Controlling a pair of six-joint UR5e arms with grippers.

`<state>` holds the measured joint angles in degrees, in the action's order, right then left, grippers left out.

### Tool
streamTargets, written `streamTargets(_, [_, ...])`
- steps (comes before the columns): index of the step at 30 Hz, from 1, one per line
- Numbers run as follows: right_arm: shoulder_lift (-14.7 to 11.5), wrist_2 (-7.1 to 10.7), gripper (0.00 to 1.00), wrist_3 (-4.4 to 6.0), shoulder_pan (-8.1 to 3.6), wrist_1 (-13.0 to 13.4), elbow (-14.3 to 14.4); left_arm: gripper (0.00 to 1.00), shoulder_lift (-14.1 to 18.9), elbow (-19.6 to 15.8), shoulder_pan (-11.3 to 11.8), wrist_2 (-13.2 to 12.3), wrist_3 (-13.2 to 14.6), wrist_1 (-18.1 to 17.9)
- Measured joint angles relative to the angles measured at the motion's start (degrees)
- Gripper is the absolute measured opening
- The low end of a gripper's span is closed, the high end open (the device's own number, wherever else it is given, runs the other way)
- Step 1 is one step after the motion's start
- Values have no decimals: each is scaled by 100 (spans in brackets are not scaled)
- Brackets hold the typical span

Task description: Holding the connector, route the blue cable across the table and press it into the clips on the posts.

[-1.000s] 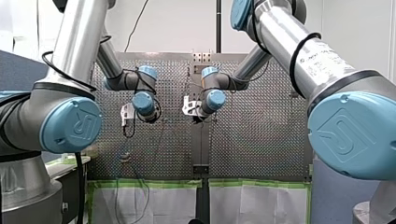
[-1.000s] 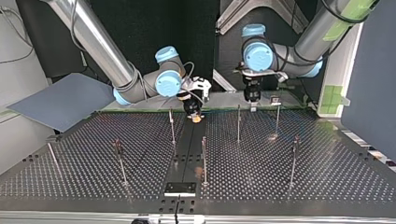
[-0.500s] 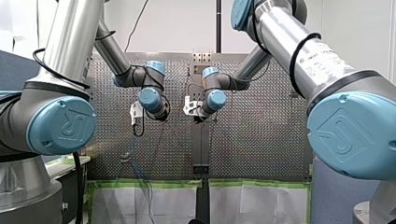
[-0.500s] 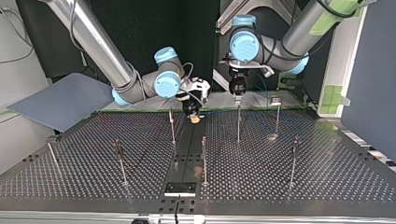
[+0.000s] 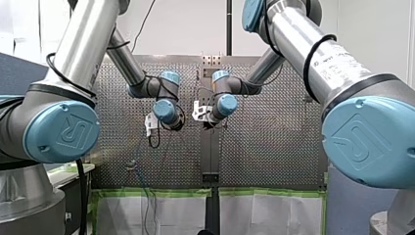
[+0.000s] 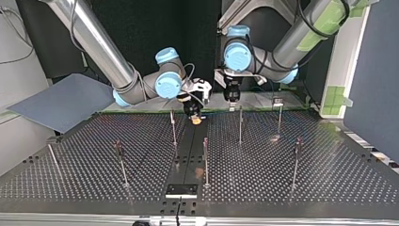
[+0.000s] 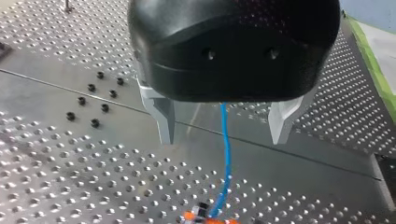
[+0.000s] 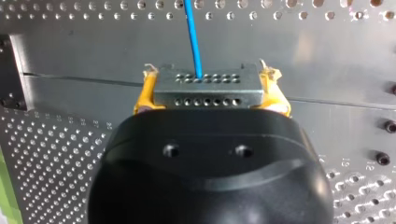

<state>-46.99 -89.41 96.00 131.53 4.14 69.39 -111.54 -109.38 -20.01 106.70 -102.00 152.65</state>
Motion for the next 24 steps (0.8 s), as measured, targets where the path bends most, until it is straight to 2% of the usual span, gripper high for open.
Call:
streamTargets(11, [2,13,0,0,-6,2,0,100,-381,245,-14,-49,-130,-312])
streamTargets(18, [4,12,0,0,-14,9,-1,100,-425,424,-14,-114,-221,-330])
streamTargets(24, [6,11,0,0,-27,15,-2,100,-638,560,-8,-201,-233,-289])
